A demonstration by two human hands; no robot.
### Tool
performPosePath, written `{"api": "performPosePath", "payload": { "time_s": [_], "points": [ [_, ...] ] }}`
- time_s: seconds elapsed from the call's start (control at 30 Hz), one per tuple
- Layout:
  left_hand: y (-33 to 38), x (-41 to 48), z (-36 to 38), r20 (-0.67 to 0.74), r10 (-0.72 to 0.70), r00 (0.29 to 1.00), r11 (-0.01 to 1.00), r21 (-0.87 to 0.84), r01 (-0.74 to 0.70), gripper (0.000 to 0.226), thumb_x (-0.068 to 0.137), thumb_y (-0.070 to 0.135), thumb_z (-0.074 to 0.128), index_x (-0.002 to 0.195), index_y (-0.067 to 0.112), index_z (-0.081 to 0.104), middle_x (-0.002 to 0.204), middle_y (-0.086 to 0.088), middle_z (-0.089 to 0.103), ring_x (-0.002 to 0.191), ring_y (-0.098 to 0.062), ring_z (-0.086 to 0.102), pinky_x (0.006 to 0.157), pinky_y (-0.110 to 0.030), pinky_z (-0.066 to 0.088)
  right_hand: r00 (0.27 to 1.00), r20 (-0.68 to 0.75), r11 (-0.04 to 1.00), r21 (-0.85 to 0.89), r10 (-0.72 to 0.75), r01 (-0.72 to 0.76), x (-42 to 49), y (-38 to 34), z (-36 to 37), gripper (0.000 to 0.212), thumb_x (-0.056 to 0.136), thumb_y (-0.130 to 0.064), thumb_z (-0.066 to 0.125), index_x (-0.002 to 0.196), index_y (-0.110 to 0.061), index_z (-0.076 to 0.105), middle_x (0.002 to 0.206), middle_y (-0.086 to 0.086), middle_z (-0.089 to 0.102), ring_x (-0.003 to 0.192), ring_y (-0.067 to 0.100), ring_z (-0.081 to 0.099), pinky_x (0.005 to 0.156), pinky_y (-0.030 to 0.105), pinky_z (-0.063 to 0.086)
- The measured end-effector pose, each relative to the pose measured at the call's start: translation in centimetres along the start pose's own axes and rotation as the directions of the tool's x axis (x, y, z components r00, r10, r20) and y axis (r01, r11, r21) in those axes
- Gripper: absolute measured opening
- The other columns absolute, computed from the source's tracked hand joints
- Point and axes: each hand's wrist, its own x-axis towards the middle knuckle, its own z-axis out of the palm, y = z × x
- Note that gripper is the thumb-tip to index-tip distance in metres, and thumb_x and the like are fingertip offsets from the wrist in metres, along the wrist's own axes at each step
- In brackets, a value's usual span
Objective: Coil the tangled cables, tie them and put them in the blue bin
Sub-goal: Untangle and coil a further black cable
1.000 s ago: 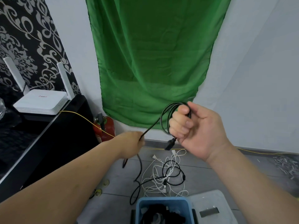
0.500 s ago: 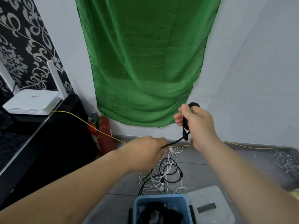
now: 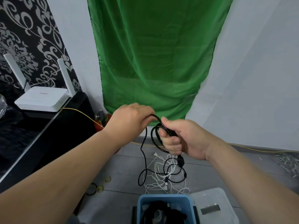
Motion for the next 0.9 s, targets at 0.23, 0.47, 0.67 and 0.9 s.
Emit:
{"api": "performPosePath", "payload": {
  "time_s": [0.23, 0.47, 0.67, 0.9],
  "points": [
    [1.2, -0.9, 1.1, 0.288, -0.254, 0.923, 0.951, 0.246, 0.186, 0.042, 0.096, 0.046, 0.036, 0.088, 0.021, 0.069, 0.097, 0.004, 0.070, 0.135, -0.029, 0.049, 0.116, -0.065, 0.025, 0.981, 0.084, 0.875, 0.471, -0.173, 0.113, -0.1, -0.7, 0.2, 0.038, 0.103, -0.036, 0.040, 0.070, -0.019, 0.047, 0.053, -0.007, 0.018, 0.047, 0.012, 0.015, 0.045, 0.027, 0.017],
    [2.1, -1.8, 3.6, 0.402, -0.160, 0.901, 0.984, -0.004, 0.176, 0.032, 0.104, 0.044, 0.047, 0.081, 0.022, 0.048, 0.085, 0.000, 0.059, 0.104, -0.028, 0.058, 0.100, -0.043, 0.039, 0.906, -0.328, 0.591, 0.686, -0.269, 0.424, 0.3, -0.9, -1.7, 0.039, 0.107, -0.033, 0.037, 0.072, -0.019, 0.048, 0.052, -0.007, 0.028, 0.046, 0.011, 0.023, 0.048, 0.025, 0.024],
    [4.0, -2.2, 3.9, 0.619, -0.098, 0.779, 0.857, -0.346, 0.382, 0.015, 0.105, 0.038, 0.046, 0.105, 0.028, 0.056, 0.090, 0.001, 0.066, 0.084, -0.022, 0.063, 0.079, -0.039, 0.053, 0.764, -0.629, 0.483, 0.629, -0.146, 0.610, 0.9, -0.4, -4.7, 0.037, 0.109, -0.035, 0.040, 0.079, -0.016, 0.050, 0.063, -0.001, 0.042, 0.053, 0.016, 0.039, 0.064, 0.030, 0.036],
    [6.4, -2.1, 4.1, 0.691, 0.022, 0.723, 0.926, -0.287, 0.245, 0.015, 0.100, 0.034, 0.058, 0.091, 0.021, 0.060, 0.079, 0.008, 0.059, 0.076, -0.014, 0.055, 0.062, -0.024, 0.040, 0.570, -0.797, 0.708, 0.285, -0.200, 0.646, 1.4, 0.0, -5.4, 0.032, 0.108, -0.032, 0.049, 0.085, -0.010, 0.056, 0.061, 0.004, 0.061, 0.056, 0.019, 0.058, 0.061, 0.030, 0.050]
  ]
}}
